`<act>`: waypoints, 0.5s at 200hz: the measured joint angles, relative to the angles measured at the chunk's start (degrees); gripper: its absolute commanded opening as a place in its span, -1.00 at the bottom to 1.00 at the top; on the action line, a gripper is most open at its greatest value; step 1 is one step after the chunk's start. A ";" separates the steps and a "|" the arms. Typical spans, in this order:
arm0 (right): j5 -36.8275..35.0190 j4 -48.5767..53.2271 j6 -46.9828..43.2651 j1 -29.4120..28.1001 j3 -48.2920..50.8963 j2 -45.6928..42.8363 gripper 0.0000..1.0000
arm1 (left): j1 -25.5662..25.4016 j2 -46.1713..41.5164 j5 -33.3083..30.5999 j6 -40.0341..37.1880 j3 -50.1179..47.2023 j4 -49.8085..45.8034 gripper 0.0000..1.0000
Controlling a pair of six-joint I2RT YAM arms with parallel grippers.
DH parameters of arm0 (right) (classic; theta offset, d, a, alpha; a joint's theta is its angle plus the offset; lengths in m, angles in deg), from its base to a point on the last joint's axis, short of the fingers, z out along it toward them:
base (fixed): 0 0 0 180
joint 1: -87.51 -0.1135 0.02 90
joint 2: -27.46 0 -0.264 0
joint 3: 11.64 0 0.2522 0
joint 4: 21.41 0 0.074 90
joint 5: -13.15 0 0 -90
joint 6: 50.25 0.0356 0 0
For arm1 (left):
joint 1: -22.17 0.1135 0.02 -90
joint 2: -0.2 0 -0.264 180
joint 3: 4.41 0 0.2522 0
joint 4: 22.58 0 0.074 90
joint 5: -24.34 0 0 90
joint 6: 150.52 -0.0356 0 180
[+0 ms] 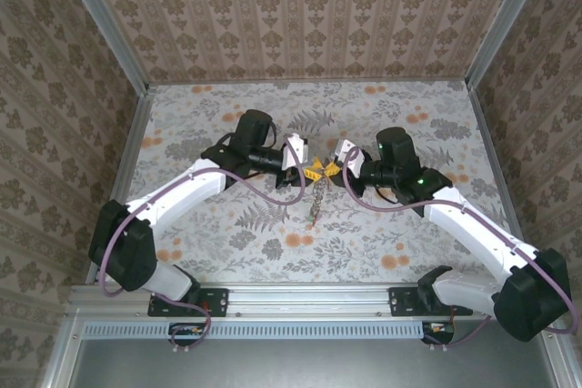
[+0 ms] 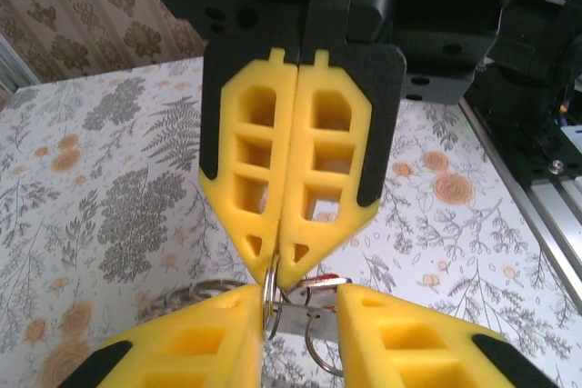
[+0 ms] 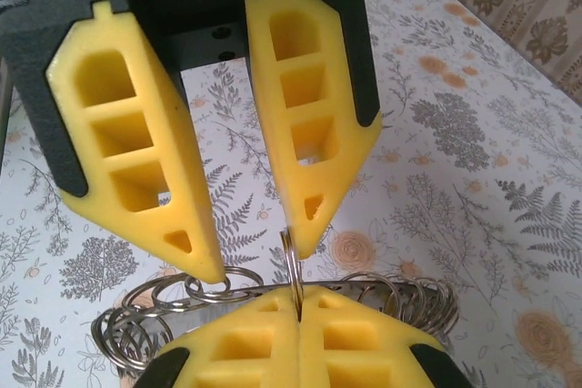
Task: Put the keys on the keyring
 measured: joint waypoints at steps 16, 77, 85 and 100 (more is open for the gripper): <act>-0.72 1.31 -0.81 -0.42 -0.83 0.00 -1.00 | -0.07 0.00 -1.09 -1.18 1.31 -2.36 -0.42; -2.43 4.50 -2.36 -1.57 -2.54 0.04 -1.00 | -1.86 0.85 -3.69 -2.97 4.55 -5.95 -0.46; -2.54 4.57 -2.45 -1.64 -2.56 0.04 -1.00 | -1.88 1.14 -4.00 -3.23 4.92 -6.51 -0.48; -2.82 4.81 -2.47 -1.73 -2.62 0.04 -1.00 | -1.92 1.42 -4.48 -3.72 5.25 -7.10 -0.52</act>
